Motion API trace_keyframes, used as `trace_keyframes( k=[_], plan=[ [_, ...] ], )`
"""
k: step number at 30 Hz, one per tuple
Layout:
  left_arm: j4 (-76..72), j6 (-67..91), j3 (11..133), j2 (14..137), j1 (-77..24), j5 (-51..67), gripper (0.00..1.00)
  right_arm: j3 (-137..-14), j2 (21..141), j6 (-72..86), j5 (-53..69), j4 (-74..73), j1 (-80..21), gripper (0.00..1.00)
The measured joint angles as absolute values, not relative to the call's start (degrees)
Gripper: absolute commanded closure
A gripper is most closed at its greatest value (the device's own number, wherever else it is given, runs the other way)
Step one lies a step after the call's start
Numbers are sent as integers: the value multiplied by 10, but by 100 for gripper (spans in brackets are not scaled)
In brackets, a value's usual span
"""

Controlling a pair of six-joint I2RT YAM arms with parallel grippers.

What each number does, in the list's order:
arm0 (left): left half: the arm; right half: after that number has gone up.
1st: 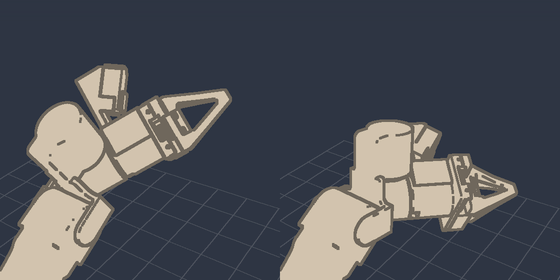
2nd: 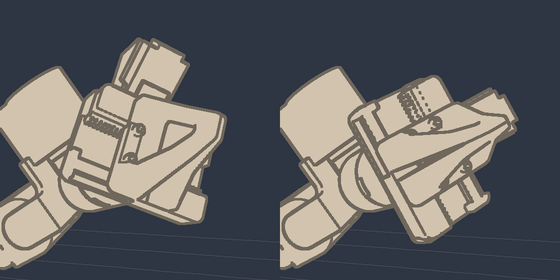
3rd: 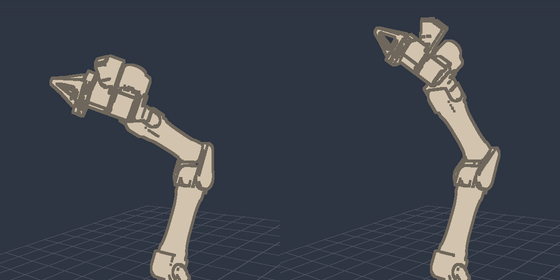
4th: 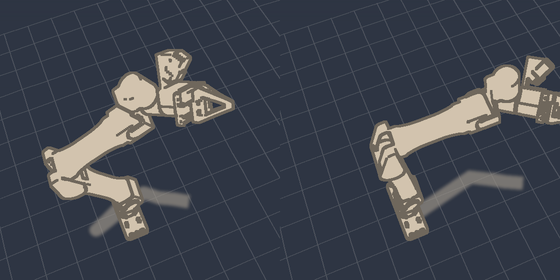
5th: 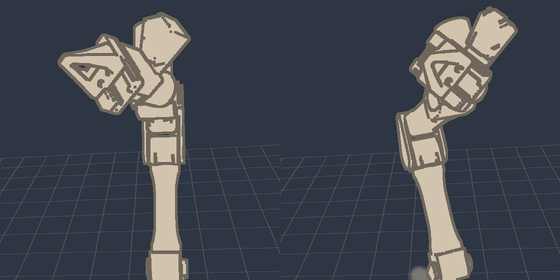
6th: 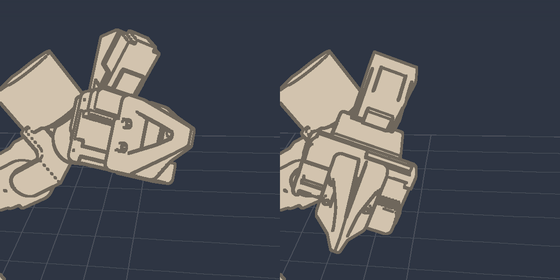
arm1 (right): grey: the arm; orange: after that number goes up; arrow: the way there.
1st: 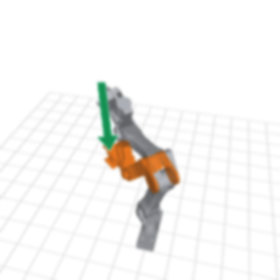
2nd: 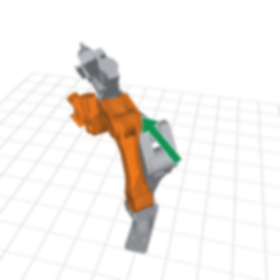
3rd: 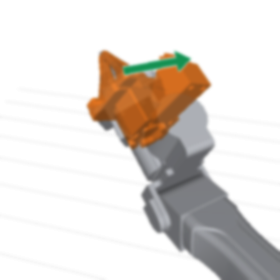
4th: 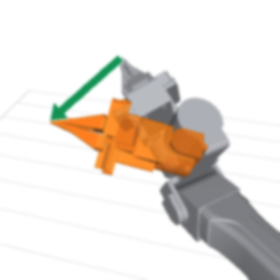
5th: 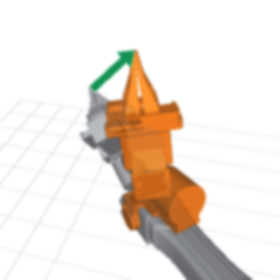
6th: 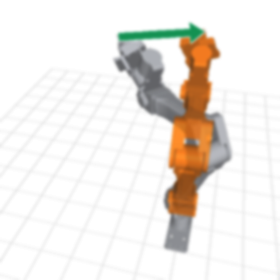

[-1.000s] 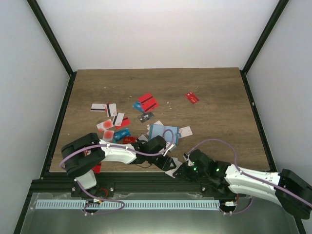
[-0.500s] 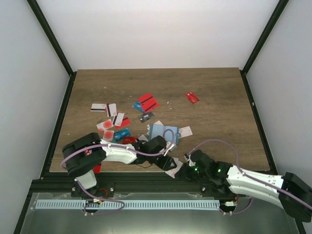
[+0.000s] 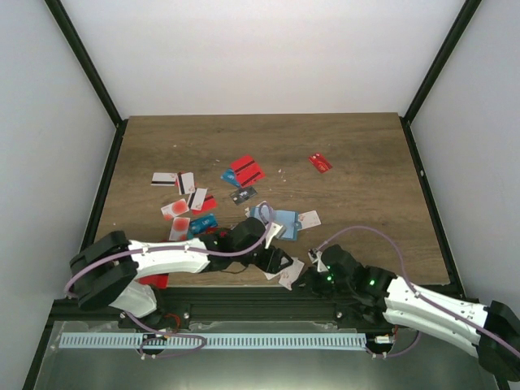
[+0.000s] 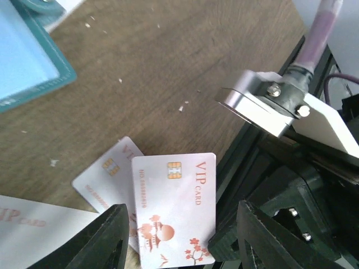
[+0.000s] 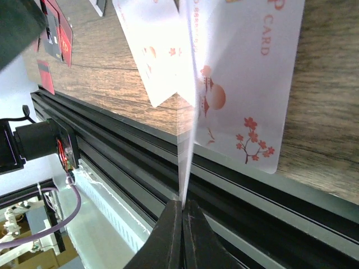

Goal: Put the credit cards into the card holder

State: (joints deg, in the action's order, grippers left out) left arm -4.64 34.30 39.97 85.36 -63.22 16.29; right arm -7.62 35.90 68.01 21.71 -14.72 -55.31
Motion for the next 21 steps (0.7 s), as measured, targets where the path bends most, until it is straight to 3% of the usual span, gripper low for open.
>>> trace_keyframes(
  k=[21],
  plan=[
    [-101, 313, 285, 649, -497, 283, 36, -176, 348, 481, 225, -114, -505, 99]
  ],
)
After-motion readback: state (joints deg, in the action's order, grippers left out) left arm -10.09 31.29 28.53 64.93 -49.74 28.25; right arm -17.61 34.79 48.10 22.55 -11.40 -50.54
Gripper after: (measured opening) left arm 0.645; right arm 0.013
